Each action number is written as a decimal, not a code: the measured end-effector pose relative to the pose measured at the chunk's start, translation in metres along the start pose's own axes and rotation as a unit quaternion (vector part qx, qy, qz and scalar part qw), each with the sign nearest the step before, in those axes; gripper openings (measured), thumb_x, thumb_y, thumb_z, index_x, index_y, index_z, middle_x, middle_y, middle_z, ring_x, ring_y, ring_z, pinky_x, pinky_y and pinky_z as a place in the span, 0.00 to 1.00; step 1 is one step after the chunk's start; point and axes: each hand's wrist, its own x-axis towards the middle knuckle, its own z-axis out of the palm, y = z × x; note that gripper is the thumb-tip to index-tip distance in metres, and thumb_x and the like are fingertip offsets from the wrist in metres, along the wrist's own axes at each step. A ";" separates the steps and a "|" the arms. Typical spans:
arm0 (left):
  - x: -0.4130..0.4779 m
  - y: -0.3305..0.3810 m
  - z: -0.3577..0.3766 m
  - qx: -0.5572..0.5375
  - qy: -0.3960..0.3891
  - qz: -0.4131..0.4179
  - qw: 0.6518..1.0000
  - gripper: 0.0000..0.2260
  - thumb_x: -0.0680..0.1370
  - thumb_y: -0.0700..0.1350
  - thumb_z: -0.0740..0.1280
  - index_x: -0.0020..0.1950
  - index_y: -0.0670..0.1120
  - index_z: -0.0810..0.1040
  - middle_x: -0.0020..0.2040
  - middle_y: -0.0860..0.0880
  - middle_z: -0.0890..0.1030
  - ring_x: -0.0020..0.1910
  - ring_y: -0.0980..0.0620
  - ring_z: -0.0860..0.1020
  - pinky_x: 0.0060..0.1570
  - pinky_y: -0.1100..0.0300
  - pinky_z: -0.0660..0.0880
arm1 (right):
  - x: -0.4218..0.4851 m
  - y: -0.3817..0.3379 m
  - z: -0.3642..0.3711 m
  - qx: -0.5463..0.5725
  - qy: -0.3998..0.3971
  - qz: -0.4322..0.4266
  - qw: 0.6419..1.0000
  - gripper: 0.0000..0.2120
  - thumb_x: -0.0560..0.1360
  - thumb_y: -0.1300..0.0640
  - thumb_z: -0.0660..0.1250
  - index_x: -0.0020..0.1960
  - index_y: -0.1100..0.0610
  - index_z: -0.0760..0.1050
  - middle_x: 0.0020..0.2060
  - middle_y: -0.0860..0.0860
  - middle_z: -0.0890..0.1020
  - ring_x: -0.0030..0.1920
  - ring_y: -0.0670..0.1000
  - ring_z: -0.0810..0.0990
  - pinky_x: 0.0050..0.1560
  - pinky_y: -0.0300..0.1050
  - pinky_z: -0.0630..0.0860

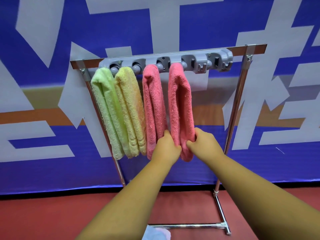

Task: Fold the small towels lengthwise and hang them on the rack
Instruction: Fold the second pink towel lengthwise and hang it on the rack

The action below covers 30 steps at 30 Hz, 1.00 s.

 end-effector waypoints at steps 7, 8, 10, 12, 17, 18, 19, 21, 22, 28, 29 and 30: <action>0.001 -0.025 -0.002 0.065 -0.057 0.027 0.996 0.13 0.79 0.46 0.70 0.61 0.46 0.74 0.54 0.43 0.86 0.55 0.38 0.84 0.55 0.45 0.81 | -0.005 -0.001 0.024 0.046 -0.048 0.000 0.998 0.02 0.76 0.52 0.68 0.48 0.49 0.75 0.38 0.47 0.86 0.40 0.50 0.85 0.46 0.54 0.84; 0.001 -0.028 -0.002 0.074 -0.070 0.033 0.994 0.12 0.79 0.44 0.69 0.61 0.46 0.73 0.54 0.44 0.86 0.56 0.39 0.84 0.56 0.45 0.80 | -0.007 0.000 0.027 0.036 -0.052 0.002 0.998 0.01 0.76 0.53 0.67 0.46 0.49 0.75 0.38 0.47 0.85 0.41 0.51 0.85 0.46 0.54 0.84; 0.001 -0.036 0.000 0.087 -0.086 0.039 0.992 0.11 0.78 0.41 0.67 0.60 0.46 0.73 0.54 0.44 0.85 0.56 0.40 0.83 0.57 0.44 0.80 | -0.008 0.004 0.032 0.018 -0.044 0.017 0.999 0.02 0.75 0.55 0.67 0.44 0.50 0.75 0.39 0.47 0.84 0.43 0.55 0.84 0.44 0.53 0.82; 0.001 -0.041 0.003 0.089 -0.087 0.043 0.991 0.10 0.77 0.40 0.67 0.58 0.47 0.73 0.53 0.45 0.85 0.55 0.40 0.83 0.57 0.44 0.80 | -0.008 0.008 0.036 0.016 -0.019 0.055 0.998 0.01 0.75 0.55 0.67 0.45 0.51 0.76 0.41 0.50 0.83 0.44 0.58 0.83 0.42 0.52 0.81; 0.001 -0.049 0.011 0.100 -0.075 0.037 0.991 0.08 0.77 0.42 0.68 0.54 0.46 0.72 0.51 0.46 0.85 0.53 0.40 0.83 0.54 0.44 0.80 | -0.001 0.023 0.046 0.041 0.071 0.120 0.989 0.04 0.77 0.57 0.67 0.49 0.57 0.73 0.42 0.54 0.79 0.42 0.60 0.80 0.40 0.53 0.78; 0.001 -0.050 0.013 0.101 -0.075 0.035 0.991 0.08 0.77 0.42 0.68 0.54 0.46 0.72 0.51 0.46 0.85 0.53 0.40 0.83 0.54 0.44 0.80 | 0.000 0.025 0.047 0.045 0.076 0.119 0.989 0.04 0.77 0.57 0.67 0.48 0.57 0.73 0.42 0.54 0.79 0.41 0.59 0.80 0.39 0.52 0.77; 0.002 -0.051 0.015 0.100 -0.076 0.034 0.991 0.08 0.77 0.42 0.68 0.54 0.46 0.73 0.51 0.46 0.85 0.54 0.40 0.83 0.55 0.44 0.80 | 0.001 0.028 0.049 0.047 0.077 0.113 0.989 0.05 0.76 0.57 0.68 0.47 0.56 0.73 0.41 0.53 0.79 0.41 0.59 0.79 0.38 0.52 0.76; 0.002 -0.054 0.018 0.096 -0.079 0.030 0.992 0.09 0.76 0.41 0.68 0.55 0.45 0.73 0.51 0.45 0.85 0.54 0.40 0.83 0.55 0.44 0.80 | 0.001 0.031 0.054 0.044 0.060 0.086 0.994 0.06 0.76 0.56 0.70 0.47 0.54 0.72 0.41 0.52 0.80 0.41 0.58 0.80 0.37 0.51 0.75; 0.003 -0.054 0.020 0.091 -0.079 0.029 0.992 0.09 0.76 0.41 0.68 0.55 0.45 0.73 0.51 0.45 0.85 0.55 0.40 0.83 0.56 0.44 0.80 | 0.000 0.031 0.056 0.042 0.039 0.065 0.996 0.07 0.76 0.55 0.70 0.47 0.53 0.72 0.42 0.52 0.80 0.41 0.57 0.80 0.37 0.52 0.75; -0.005 -0.061 0.017 0.089 -0.093 0.017 0.992 0.08 0.76 0.39 0.67 0.55 0.46 0.75 0.53 0.45 0.85 0.55 0.41 0.83 0.56 0.45 0.81 | -0.009 0.040 0.066 -0.025 -0.094 0.057 0.994 0.13 0.76 0.57 0.73 0.57 0.57 0.74 0.49 0.53 0.81 0.48 0.57 0.81 0.47 0.54 0.79; -0.008 -0.063 0.015 0.094 -0.094 0.017 0.991 0.08 0.76 0.39 0.66 0.55 0.46 0.75 0.53 0.45 0.85 0.55 0.41 0.82 0.55 0.46 0.81 | -0.011 0.041 0.065 -0.039 -0.106 0.060 0.992 0.13 0.77 0.57 0.73 0.58 0.58 0.73 0.50 0.54 0.82 0.50 0.57 0.81 0.47 0.52 0.78; -0.011 -0.064 0.012 0.098 -0.095 0.017 0.990 0.08 0.77 0.39 0.65 0.55 0.46 0.75 0.53 0.45 0.84 0.54 0.41 0.82 0.54 0.47 0.80 | -0.013 0.041 0.064 -0.044 -0.111 0.061 0.991 0.12 0.78 0.57 0.72 0.58 0.57 0.74 0.51 0.54 0.82 0.50 0.57 0.80 0.46 0.51 0.77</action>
